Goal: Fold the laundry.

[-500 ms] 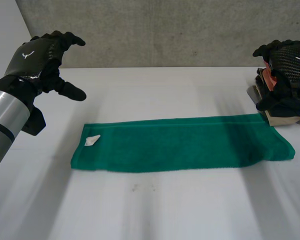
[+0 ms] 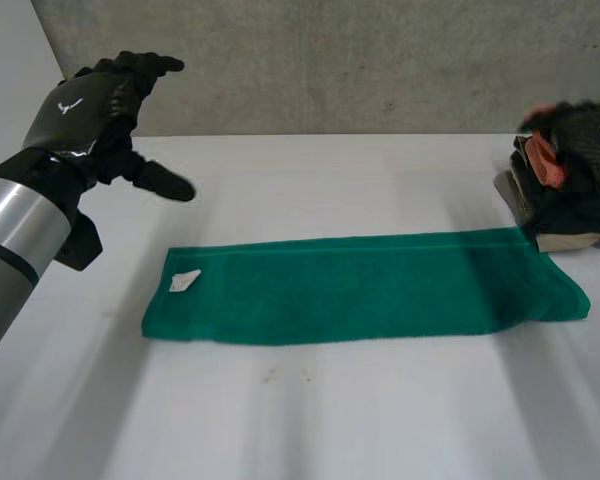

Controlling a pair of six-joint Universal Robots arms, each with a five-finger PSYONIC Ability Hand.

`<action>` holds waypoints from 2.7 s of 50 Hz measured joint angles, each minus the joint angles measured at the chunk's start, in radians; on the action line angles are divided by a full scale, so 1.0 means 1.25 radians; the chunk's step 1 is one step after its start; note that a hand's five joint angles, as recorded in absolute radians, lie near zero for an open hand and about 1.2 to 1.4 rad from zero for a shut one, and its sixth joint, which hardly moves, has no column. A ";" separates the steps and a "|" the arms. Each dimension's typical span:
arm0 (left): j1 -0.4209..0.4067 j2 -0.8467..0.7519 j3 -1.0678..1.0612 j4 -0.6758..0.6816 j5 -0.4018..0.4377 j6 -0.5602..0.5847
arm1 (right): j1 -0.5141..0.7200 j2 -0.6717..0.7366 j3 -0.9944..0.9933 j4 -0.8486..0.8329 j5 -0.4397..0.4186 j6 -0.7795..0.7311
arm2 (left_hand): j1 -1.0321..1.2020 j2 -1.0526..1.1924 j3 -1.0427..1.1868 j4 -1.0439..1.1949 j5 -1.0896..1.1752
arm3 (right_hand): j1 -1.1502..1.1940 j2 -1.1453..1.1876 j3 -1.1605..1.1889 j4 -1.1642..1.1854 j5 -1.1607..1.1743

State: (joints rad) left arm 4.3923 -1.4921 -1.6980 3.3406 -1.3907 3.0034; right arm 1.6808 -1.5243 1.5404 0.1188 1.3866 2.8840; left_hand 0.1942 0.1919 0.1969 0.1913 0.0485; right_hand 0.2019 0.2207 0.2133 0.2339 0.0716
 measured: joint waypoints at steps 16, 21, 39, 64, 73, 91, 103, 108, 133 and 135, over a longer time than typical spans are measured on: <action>-0.169 -0.136 0.039 0.059 -0.032 0.178 | -0.227 0.187 0.145 -0.071 -0.159 -0.257 | 0.000 0.000 0.000 0.000 0.000 | 0.003 0.002 0.004 0.002 0.001; -0.219 -0.201 0.054 0.061 -0.049 0.223 | -0.263 0.208 0.172 -0.132 -0.208 -0.275 | 0.000 0.000 0.000 0.000 0.000 | 0.010 0.037 0.046 0.020 0.023; -0.251 -0.259 0.068 0.060 -0.056 0.232 | -0.275 0.320 0.139 -0.186 -0.257 -0.274 | 0.000 0.000 0.000 0.000 0.000 | 0.192 0.235 0.242 0.227 0.198; -0.192 -0.185 0.035 0.050 -0.063 0.233 | -0.250 0.295 0.086 -0.225 -0.107 -0.478 | 0.000 0.000 0.000 0.000 0.000 | 0.622 0.762 0.775 0.761 0.730; -0.048 -0.071 -0.004 0.050 -0.062 0.229 | 0.063 0.277 -0.013 -0.232 -0.088 -0.495 | 0.000 0.000 0.000 0.000 0.000 | 0.628 0.763 0.775 0.764 0.737; 0.065 -0.029 -0.051 0.052 -0.055 0.226 | 0.623 0.576 -0.205 -0.411 -0.157 -0.501 | 0.000 0.000 0.000 0.000 0.000 | 0.493 0.602 0.613 0.597 0.590; 0.008 -0.130 -0.015 0.059 -0.054 0.228 | 0.550 0.465 -0.149 -0.377 -0.016 -0.327 | 0.000 0.000 0.000 0.000 0.000 | -0.001 -0.003 0.000 0.000 -0.003; -0.059 -0.196 0.016 0.059 -0.053 0.230 | 0.457 0.385 -0.090 -0.285 0.000 -0.165 | 0.000 0.000 0.000 0.000 0.000 | -0.001 -0.003 0.000 0.000 -0.003; -0.137 -0.620 0.277 0.039 -0.216 0.346 | 0.328 0.402 0.043 -0.233 -0.024 -0.096 | 0.120 0.112 0.106 0.115 0.091 | 0.266 0.322 0.326 0.309 0.282; -0.106 -0.615 0.286 0.040 -0.282 0.352 | 0.330 0.408 0.041 -0.243 -0.013 -0.099 | 0.120 0.113 0.107 0.117 0.093 | 0.299 0.363 0.368 0.348 0.318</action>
State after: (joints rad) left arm 4.2593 -2.2611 -1.3411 3.3910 -1.7431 3.4434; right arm 2.0937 -1.0148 1.5919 -0.1854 1.3705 2.7599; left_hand 0.3440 0.3329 0.3303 0.3375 0.1647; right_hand 0.5757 0.6747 0.6729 0.6693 0.4693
